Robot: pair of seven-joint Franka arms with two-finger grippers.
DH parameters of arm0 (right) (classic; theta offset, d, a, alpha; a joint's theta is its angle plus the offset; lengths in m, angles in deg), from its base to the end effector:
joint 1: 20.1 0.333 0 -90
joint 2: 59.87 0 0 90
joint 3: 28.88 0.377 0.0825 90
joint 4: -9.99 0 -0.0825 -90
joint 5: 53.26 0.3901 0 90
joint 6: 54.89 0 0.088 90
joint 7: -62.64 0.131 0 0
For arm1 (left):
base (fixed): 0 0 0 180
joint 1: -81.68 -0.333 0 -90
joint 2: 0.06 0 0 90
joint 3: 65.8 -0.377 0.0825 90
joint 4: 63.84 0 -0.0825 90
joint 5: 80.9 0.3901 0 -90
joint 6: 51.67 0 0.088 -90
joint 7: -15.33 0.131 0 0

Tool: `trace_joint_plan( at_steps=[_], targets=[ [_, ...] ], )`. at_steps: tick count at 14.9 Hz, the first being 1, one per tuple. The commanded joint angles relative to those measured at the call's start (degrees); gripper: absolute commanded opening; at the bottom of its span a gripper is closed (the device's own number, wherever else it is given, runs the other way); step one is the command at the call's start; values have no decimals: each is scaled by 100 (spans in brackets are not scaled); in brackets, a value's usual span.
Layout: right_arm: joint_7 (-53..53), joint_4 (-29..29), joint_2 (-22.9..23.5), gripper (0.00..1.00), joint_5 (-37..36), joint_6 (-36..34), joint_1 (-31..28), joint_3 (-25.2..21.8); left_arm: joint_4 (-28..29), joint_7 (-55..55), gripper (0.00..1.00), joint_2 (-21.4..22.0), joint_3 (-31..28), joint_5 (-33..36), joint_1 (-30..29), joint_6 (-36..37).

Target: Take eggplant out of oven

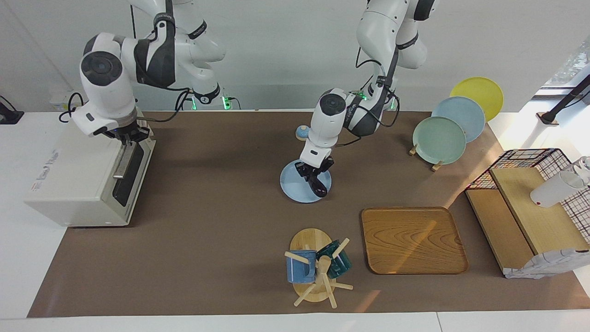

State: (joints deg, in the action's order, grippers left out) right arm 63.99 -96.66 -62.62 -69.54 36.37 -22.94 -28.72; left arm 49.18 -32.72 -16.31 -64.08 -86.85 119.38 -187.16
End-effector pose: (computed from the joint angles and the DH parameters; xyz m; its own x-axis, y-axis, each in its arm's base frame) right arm 0.5190 -0.0605 0.5578 0.9750 -0.0621 -0.2132 -0.0006 -0.9608 0.2774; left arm 0.4937 -0.4083 0.3683 0.9753 0.2209 0.0042 0.2182 -0.9662 0.1372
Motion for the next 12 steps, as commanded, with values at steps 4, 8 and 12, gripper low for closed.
trace_joint_plan(
  at_steps=[4,8,12],
  targets=[
    [-205,1206,-7,35,1372,-723,-102,71,-1017,1347,0,0,-76,5,-955,1049],
    [-187,1251,11,100,1682,-697,-85,36,-1800,2806,0,-369,-59,5,-1992,1463],
    [-196,1269,72,100,1611,-662,-67,54,-2433,3862,0,-974,-76,32,-2696,1534]
  ],
)
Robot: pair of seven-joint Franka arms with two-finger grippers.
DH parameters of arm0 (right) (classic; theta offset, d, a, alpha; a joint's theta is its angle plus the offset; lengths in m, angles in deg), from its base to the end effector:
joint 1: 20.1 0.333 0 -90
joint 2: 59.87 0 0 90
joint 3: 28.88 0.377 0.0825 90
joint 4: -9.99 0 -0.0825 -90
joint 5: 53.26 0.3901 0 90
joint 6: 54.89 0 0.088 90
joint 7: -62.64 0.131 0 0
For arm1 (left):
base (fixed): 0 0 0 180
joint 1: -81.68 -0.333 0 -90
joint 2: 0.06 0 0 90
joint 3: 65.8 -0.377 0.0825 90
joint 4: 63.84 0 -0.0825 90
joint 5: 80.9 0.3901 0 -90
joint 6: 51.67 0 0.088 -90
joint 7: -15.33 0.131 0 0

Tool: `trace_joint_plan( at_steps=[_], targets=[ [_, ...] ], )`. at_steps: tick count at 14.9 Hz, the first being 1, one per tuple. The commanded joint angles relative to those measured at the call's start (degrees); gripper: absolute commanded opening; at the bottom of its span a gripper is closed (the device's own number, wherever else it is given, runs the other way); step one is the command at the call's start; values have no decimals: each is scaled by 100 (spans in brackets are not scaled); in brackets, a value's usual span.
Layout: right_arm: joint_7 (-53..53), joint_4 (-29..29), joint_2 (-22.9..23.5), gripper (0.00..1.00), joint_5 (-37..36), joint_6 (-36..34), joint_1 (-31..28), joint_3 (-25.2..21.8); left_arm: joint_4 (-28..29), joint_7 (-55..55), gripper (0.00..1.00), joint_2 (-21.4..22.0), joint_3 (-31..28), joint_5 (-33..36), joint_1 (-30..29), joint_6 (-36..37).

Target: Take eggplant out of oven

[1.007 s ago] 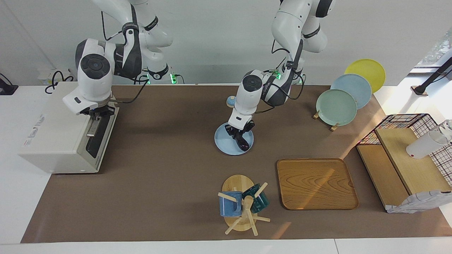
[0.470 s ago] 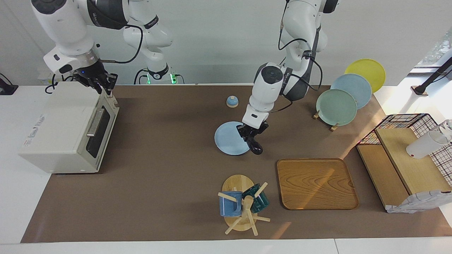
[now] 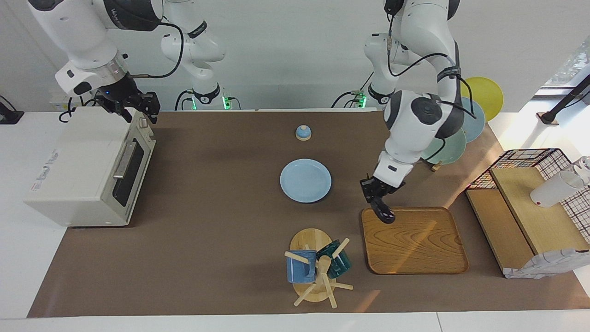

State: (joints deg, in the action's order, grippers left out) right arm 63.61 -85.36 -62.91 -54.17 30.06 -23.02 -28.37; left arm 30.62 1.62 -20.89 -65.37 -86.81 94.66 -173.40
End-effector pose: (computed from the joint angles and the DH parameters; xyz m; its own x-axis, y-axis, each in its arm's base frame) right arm 0.5254 -0.0242 0.6394 0.9900 -0.0601 -0.1278 -0.0582 -0.9981 0.0185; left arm 0.6809 -0.1686 0.4440 0.9947 0.0600 0.0837 0.0498 -0.9916 0.1190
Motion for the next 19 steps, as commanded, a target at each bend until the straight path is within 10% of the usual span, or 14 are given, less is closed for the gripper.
trace_joint_plan(
  at_steps=[1,5,16,17,18,19],
  targets=[
    [-158,165,153,100,65,-31,-59,28,-796,639,0,-744,54,28,-347,158],
    [-158,183,136,100,65,100,11,28,-1247,1106,0,-1405,54,326,-568,-323],
    [-158,139,13,100,39,259,90,-42,-544,1256,0,-1213,45,397,-489,-607],
    [-158,139,22,100,39,364,90,-94,-552,1239,31,-1212,45,388,-498,-563],
    [-158,139,22,100,30,408,90,-121,-552,1239,99,-1186,36,388,-498,-528],
    [-158,139,31,100,30,426,99,-121,-596,1239,100,-1186,36,397,-524,-467]
  ],
)
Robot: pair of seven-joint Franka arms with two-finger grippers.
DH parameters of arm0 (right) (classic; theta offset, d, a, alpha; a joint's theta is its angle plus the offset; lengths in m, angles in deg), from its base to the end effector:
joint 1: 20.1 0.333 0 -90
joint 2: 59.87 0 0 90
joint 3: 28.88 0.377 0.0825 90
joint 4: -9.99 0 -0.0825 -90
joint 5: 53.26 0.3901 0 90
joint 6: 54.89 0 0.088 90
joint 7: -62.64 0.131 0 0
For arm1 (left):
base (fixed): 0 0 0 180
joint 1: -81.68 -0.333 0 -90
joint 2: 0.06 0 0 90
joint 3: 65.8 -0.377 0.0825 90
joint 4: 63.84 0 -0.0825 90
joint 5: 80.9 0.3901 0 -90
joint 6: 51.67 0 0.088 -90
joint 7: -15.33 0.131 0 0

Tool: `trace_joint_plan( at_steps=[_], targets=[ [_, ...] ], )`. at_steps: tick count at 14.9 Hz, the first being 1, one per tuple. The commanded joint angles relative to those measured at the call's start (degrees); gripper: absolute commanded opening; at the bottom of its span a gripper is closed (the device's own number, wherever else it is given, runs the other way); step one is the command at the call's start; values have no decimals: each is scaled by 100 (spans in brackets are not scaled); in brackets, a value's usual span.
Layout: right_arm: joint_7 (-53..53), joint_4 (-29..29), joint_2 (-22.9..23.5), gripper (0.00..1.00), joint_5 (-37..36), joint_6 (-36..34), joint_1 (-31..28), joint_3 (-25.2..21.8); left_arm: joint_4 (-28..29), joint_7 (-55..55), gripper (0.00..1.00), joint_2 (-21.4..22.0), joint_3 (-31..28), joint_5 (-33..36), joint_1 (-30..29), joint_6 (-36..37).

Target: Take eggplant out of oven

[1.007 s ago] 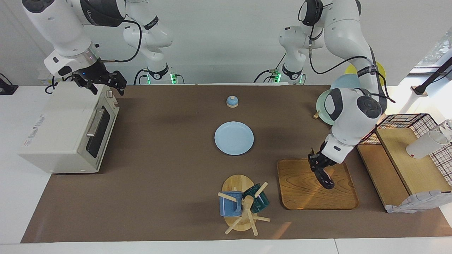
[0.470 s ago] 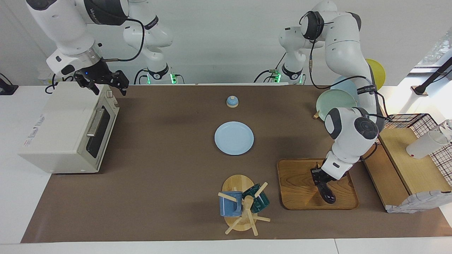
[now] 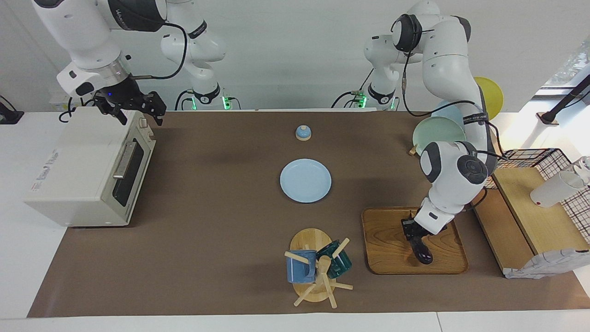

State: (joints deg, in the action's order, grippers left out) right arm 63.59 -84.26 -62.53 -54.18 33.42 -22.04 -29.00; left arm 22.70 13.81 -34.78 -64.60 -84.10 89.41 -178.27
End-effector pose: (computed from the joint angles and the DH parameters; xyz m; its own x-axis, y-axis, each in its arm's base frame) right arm 0.5371 -0.0215 0.6493 0.9970 -0.0529 -0.0569 -0.0520 -0.9985 0.0169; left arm 0.7495 -0.1178 0.3419 0.9918 -0.0905 0.0904 -0.0963 -0.9934 0.0620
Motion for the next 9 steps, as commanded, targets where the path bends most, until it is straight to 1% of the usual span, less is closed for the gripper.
trace_joint_plan(
  at_steps=[1,3,9],
  targets=[
    [-156,30,-7,100,40,99,1,-58,170,21,100,220,-50,118,1,73],
    [-156,30,-15,100,49,91,1,-49,187,21,100,430,-42,117,-17,135],
    [-227,47,55,100,40,47,10,-32,205,-41,100,1274,-59,109,-122,1109]
  ],
)
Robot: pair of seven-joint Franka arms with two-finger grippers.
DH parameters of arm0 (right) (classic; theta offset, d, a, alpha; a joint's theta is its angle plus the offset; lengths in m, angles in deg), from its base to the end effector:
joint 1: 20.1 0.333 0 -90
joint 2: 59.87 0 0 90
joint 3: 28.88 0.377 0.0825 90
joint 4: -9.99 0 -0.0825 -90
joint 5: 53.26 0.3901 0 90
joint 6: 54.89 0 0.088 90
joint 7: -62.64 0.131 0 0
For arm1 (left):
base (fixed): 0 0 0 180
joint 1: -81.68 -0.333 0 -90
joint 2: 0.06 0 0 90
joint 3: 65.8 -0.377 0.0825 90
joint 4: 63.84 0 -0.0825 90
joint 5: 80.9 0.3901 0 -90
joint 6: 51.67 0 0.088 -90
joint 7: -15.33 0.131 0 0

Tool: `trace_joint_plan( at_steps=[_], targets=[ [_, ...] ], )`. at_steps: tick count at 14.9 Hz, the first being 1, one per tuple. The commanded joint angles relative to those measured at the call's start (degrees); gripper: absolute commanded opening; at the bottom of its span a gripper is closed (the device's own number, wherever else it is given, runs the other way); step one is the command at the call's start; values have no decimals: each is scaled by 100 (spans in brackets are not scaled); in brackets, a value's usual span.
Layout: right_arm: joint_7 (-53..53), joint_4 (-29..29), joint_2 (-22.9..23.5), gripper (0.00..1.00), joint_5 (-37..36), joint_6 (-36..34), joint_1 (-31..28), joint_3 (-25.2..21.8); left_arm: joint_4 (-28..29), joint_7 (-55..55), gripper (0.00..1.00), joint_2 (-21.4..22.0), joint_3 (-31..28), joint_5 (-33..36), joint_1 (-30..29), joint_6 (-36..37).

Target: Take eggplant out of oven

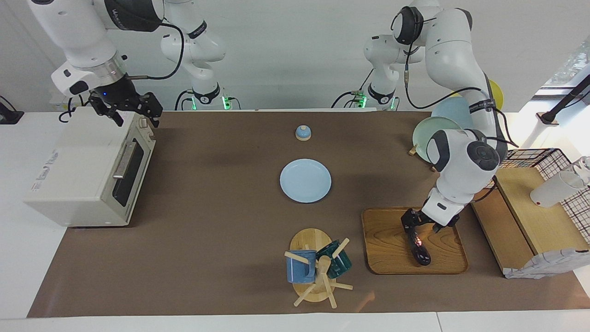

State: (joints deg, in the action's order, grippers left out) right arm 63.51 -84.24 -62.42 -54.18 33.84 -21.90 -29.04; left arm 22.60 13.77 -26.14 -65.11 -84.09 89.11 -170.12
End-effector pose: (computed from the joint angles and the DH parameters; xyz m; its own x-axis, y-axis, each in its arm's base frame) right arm 0.5387 -0.0206 0.6490 0.9975 -0.0497 -0.0512 -0.0489 -0.9987 0.0167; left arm 0.7252 -0.1061 0.4411 0.9912 -0.0854 0.1009 -0.0917 -0.9940 0.0595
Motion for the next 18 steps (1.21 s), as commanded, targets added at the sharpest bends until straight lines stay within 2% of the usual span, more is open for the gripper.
trace_joint_plan(
  at_steps=[1,9,11,15,18],
  targets=[
    [-227,45,53,100,40,-4,-4,-20,206,-46,100,551,-8,117,-101,444],
    [-236,45,9,100,101,31,-4,7,276,-55,100,1939,-166,398,-101,2166],
    [-227,45,18,100,101,40,-4,7,573,-55,100,2290,-166,398,-66,2466],
    [-227,45,18,100,66,49,5,7,1706,-204,100,3082,-149,398,-66,2388],
    [-227,45,18,100,75,75,-4,7,1902,-231,100,3197,-114,398,-92,2362]
  ],
)
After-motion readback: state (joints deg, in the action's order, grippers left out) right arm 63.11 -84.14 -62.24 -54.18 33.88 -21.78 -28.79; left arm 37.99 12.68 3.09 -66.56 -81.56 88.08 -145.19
